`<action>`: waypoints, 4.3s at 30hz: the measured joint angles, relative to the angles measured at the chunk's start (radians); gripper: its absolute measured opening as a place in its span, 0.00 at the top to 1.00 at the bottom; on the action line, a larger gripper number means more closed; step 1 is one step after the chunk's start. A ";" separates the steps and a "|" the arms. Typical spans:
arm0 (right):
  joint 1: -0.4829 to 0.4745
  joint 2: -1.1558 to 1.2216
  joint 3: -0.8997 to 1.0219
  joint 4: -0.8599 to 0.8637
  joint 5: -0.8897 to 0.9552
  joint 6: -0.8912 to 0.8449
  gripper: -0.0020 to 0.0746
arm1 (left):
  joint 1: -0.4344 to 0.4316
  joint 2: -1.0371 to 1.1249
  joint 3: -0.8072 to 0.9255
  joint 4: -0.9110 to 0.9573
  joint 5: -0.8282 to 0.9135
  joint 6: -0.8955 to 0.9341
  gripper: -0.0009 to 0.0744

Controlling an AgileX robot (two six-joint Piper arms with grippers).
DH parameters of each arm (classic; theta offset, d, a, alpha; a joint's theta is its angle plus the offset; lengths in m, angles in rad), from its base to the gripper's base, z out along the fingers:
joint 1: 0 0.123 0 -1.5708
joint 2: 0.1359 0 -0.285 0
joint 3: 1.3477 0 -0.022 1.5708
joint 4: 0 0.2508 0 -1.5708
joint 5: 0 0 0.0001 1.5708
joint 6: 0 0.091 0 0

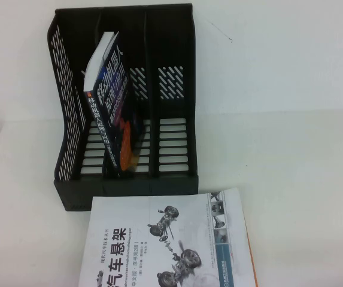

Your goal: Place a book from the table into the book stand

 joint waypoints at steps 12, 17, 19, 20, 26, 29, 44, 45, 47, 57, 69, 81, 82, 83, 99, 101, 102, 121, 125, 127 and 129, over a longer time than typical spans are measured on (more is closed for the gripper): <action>0.000 0.000 0.000 0.000 -0.002 0.000 0.98 | 0.000 0.000 0.000 0.000 0.000 0.000 0.99; 0.000 0.000 0.000 0.000 -0.002 0.000 0.98 | 0.000 0.000 0.000 0.000 0.000 0.000 0.99; 0.000 0.000 0.000 0.000 -0.002 0.000 0.98 | 0.000 0.000 0.000 0.000 0.000 0.000 0.99; 0.000 0.000 0.000 0.000 -0.002 0.000 0.98 | 0.000 0.000 0.000 0.000 0.000 0.000 0.99; 0.000 0.000 0.000 0.000 -0.002 0.000 0.98 | 0.000 0.000 0.000 0.000 0.002 0.000 0.99; 0.000 0.000 0.000 0.000 -0.002 0.000 0.98 | 0.000 0.000 0.000 0.000 0.002 0.000 0.99; 0.000 0.000 0.000 0.000 -0.002 0.000 0.98 | 0.000 0.000 0.000 0.000 0.002 0.000 0.99; 0.000 0.000 0.000 0.000 -0.002 0.000 0.98 | 0.000 0.000 0.000 0.000 0.002 0.000 0.99; 0.000 0.000 0.000 0.000 -0.002 0.000 0.98 | 0.000 0.000 0.000 0.000 0.002 0.000 0.99; 0.000 0.000 0.000 0.000 -0.002 0.000 0.98 | 0.000 0.000 0.000 0.000 0.002 0.000 0.99; 0.000 0.000 0.002 -0.029 -0.029 0.000 0.98 | 0.000 0.000 0.000 0.035 0.002 0.022 0.99; 0.000 0.000 0.006 -0.088 -0.270 0.012 0.98 | 0.000 0.000 0.000 0.128 -0.008 0.059 0.99; 0.000 0.000 0.006 -0.088 -0.283 0.013 0.98 | 0.000 0.000 0.000 0.130 -0.025 0.061 0.99; 0.000 0.000 0.006 -0.088 -0.295 0.014 0.98 | 0.000 0.000 0.004 0.127 -0.048 0.061 0.99; 0.000 0.000 0.007 -0.015 -1.024 0.112 0.98 | 0.000 0.000 0.007 0.099 -1.018 0.003 0.99; 0.000 0.000 0.007 0.036 -1.086 0.117 0.98 | 0.000 -0.002 0.007 0.099 -1.075 -0.010 0.99; 0.000 0.000 0.007 0.062 -1.110 0.121 0.98 | 0.000 -0.002 0.007 0.093 -1.083 -0.015 0.99; 0.000 0.062 -0.429 -0.045 -0.177 0.003 0.98 | 0.000 0.076 -0.365 0.010 -0.235 -0.021 0.99; 0.000 0.218 -0.572 -0.049 0.072 0.003 0.98 | 0.000 0.203 -0.417 -0.012 -0.049 -0.133 0.99; 0.000 0.300 -0.620 -0.032 0.159 0.003 0.98 | 0.000 0.282 -0.432 -0.030 0.027 -0.205 0.99; 0.000 0.383 -0.651 -0.004 0.224 0.005 0.98 | 0.000 0.355 -0.441 -0.073 0.092 -0.256 0.99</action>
